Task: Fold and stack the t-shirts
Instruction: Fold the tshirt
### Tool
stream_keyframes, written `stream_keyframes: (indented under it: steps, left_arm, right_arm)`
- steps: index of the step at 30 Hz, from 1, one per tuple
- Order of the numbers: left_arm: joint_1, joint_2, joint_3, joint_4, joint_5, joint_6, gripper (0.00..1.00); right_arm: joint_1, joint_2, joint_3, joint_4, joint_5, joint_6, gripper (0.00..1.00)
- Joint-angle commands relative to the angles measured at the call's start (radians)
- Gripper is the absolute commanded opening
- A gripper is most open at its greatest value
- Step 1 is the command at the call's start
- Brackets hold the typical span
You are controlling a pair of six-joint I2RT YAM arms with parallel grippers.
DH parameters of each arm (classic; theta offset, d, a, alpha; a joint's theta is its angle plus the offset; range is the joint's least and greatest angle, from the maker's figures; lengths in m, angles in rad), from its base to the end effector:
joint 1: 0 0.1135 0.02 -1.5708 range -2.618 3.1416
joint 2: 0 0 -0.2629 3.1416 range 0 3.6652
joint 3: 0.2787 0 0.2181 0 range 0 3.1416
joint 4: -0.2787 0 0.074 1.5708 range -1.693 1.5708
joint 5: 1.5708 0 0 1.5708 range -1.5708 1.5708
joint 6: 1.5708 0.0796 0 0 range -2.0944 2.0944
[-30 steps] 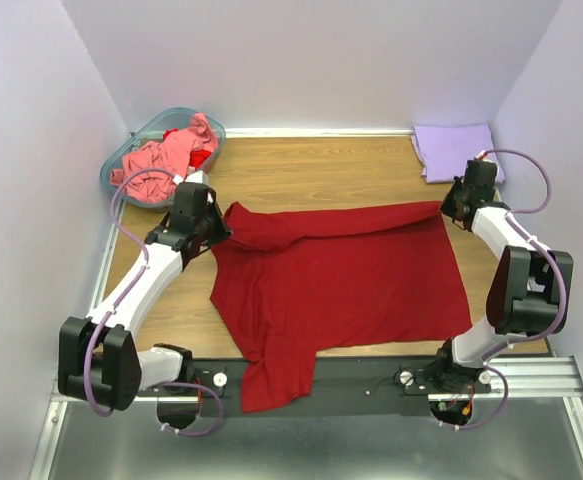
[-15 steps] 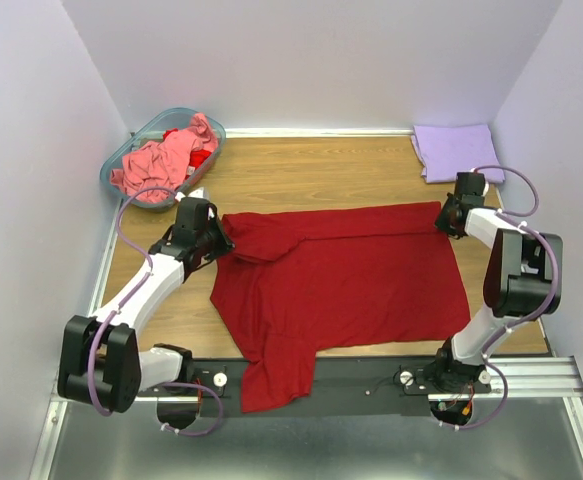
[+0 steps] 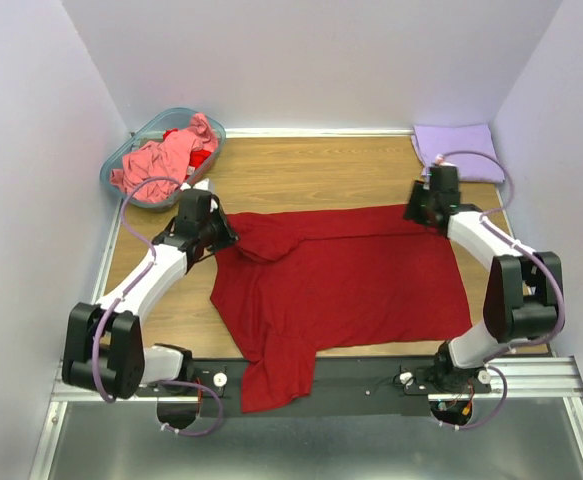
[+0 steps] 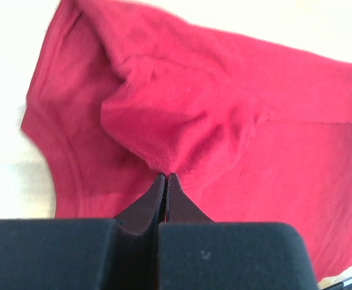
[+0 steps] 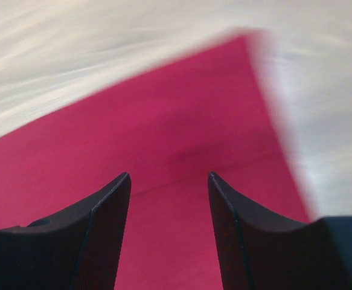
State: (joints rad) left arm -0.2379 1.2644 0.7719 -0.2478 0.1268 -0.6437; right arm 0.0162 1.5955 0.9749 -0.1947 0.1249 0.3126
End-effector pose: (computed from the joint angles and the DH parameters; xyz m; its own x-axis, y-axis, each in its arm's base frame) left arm 0.2569 -0.0727 0.2147 -0.7191 -0.4382 -0.5393 -0.1338 0.8489 -0.5113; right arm 0.3370 -0.0045 0.1918 -0.6712 0.2943 -0.6803 0.2898 0.9489 0.1246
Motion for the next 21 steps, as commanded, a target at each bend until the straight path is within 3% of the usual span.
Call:
stream_keyframes:
  steps: [1, 5, 10, 15, 21]
  left_arm:
    - [-0.003, 0.056, 0.067, 0.033, 0.028, 0.047, 0.0]
    - [-0.001, 0.165, 0.165, 0.022, 0.011, 0.095, 0.0]
    - [-0.003, 0.346, 0.338, 0.028, -0.039, 0.122, 0.0]
    - [-0.003, 0.565, 0.521, -0.008, 0.013, 0.156, 0.0]
    - [-0.003, 0.67, 0.625, -0.036, -0.036, 0.176, 0.0]
  right_arm:
    - [0.193, -0.062, 0.021, 0.012, -0.066, -0.073, 0.61]
    - [0.431, -0.043, 0.008, 0.101, -0.155, -0.131, 0.57]
    - [0.626, 0.059, 0.056, 0.185, -0.231, -0.176, 0.54]
    - [0.735, 0.159, 0.129, 0.241, -0.257, -0.225, 0.53]
    - [0.788, 0.276, 0.206, 0.261, -0.292, -0.25, 0.5]
